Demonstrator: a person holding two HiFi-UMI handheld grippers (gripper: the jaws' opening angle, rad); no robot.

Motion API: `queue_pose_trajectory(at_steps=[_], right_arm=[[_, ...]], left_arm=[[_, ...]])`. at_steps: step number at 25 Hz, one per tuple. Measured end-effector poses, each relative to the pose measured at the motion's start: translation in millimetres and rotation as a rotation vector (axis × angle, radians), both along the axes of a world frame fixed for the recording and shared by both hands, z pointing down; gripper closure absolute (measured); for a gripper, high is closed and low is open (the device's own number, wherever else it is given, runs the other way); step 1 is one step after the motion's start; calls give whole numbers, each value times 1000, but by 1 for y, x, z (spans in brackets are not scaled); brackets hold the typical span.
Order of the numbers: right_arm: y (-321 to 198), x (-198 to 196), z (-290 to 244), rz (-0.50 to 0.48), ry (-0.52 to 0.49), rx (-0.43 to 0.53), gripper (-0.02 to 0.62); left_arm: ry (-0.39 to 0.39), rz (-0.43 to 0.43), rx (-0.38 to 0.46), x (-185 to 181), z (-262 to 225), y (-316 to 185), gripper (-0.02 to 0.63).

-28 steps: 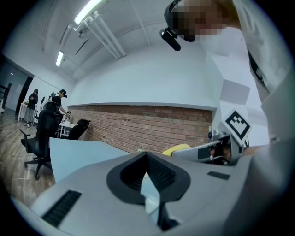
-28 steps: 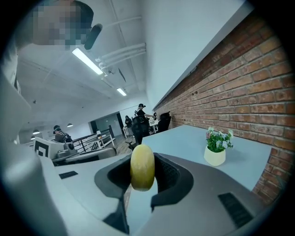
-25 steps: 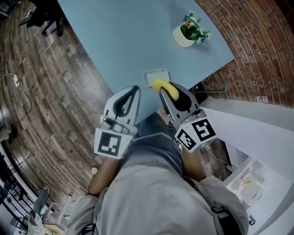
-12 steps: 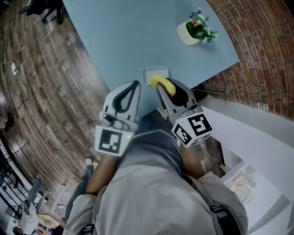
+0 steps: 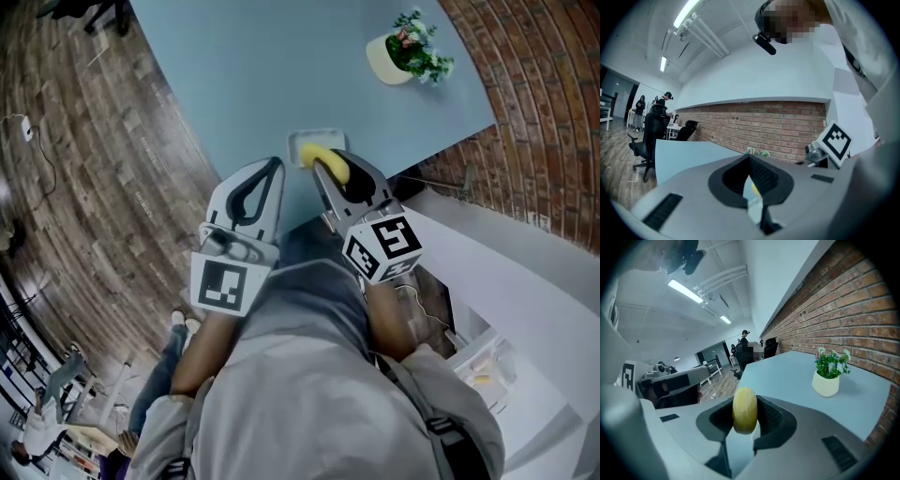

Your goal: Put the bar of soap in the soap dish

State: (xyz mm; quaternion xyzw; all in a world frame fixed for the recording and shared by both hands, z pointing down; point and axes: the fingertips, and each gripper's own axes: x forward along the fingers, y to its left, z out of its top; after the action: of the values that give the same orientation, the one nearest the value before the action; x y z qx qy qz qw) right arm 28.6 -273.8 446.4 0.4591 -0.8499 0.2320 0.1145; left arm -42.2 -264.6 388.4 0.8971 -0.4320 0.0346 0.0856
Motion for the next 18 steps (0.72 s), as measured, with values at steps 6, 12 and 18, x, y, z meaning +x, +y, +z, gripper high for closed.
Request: queue_pose_trajectory(at_steps=[6,12,18], right_arm=[[-3,-6,20,-31,8,-22,479],[-6,-5,43,-28,19,-59,479],[-8,-4,59,-24,29,-85,479]], left_arm=[[7,-23,17,-1,-2,-1,603],[5,-32,0,-4,4,-2,603],[2,-24,-6,-3,6,-1,603]])
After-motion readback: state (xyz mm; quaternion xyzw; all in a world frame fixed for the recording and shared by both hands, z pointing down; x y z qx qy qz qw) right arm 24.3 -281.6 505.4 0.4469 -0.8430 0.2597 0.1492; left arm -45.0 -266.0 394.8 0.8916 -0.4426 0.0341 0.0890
